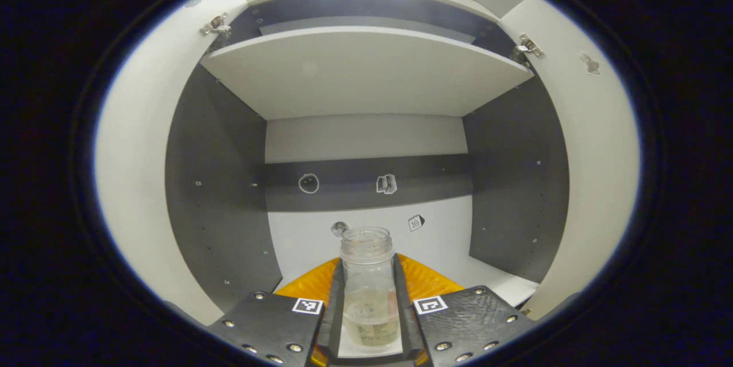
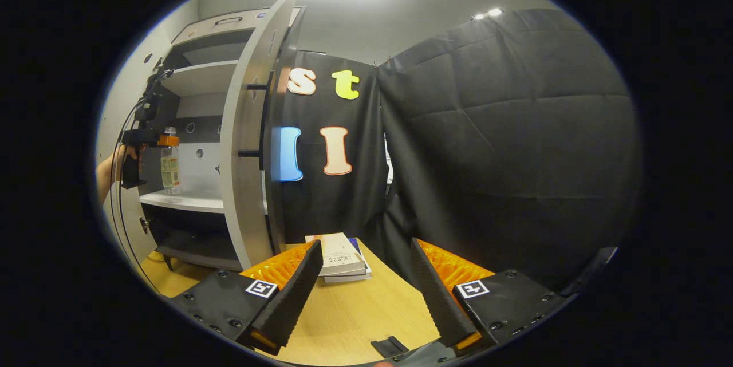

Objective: Grasp the bottle in the cabinet with the left hand and place it on the coaster, then close the right door with the right hand and the left door with the left hand.

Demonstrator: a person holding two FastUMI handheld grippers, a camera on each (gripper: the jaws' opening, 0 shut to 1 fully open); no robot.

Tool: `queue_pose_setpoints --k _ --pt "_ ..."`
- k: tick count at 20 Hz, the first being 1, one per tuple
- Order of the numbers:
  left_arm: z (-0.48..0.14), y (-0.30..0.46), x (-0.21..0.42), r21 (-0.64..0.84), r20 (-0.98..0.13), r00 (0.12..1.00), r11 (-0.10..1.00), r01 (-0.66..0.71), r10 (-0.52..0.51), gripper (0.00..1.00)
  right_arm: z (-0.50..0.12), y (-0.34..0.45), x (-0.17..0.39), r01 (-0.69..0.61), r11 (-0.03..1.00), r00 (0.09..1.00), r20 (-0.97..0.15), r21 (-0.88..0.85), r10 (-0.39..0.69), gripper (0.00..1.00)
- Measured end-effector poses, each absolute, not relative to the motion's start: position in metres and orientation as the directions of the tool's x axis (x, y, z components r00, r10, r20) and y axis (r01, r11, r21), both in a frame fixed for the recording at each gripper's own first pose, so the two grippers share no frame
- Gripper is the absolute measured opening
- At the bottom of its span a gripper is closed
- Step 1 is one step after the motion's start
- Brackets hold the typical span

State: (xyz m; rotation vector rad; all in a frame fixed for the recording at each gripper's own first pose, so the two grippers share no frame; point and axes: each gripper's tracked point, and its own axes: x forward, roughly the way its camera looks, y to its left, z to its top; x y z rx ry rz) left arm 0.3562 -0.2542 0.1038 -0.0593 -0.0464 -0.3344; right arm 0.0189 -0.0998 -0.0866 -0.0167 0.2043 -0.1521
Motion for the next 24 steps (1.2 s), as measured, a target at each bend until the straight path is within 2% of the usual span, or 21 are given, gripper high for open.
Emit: queue_pose_setpoints --k 3,10,13,18,21,23,24 --pt "0.100 -0.245 0.330 -0.052 0.056 0.949 0.948 0.314 -0.311 0.45 -0.085 -0.103 0.017 0.115 0.993 0.973 -0.201 -0.018 -0.116 0.98" --pt "0.077 -0.236 0.285 -0.064 0.021 0.957 0.955 0.290 -0.290 0.42 -0.091 -0.109 0.009 0.061 0.998 0.977 -0.204 -0.003 -0.061 0.97" --pt "0.070 -0.234 0.267 -0.052 0.018 0.958 0.957 0.287 -0.286 0.45 -0.094 -0.108 0.006 0.037 0.999 0.976 -0.213 -0.002 -0.037 0.96" --pt "0.052 -0.235 0.244 -0.056 0.014 0.956 0.954 0.294 -0.294 0.40 -0.095 -0.106 -0.006 0.017 1.000 0.977 -0.212 -0.005 -0.018 0.97" --pt "0.039 -0.234 0.230 -0.065 0.004 0.956 0.954 0.294 -0.294 0.40 -0.091 -0.104 -0.011 0.009 1.000 0.981 -0.196 -0.016 -0.012 0.97" --pt "0.030 -0.234 0.222 -0.077 -0.001 0.955 0.952 0.295 -0.296 0.45 -0.091 -0.104 -0.013 0.005 1.000 0.982 -0.190 -0.024 -0.009 0.97" --pt "0.024 -0.234 0.217 -0.082 -0.005 0.955 0.952 0.294 -0.295 0.40 -0.092 -0.103 -0.014 0.002 1.000 0.982 -0.190 -0.027 -0.007 0.98"
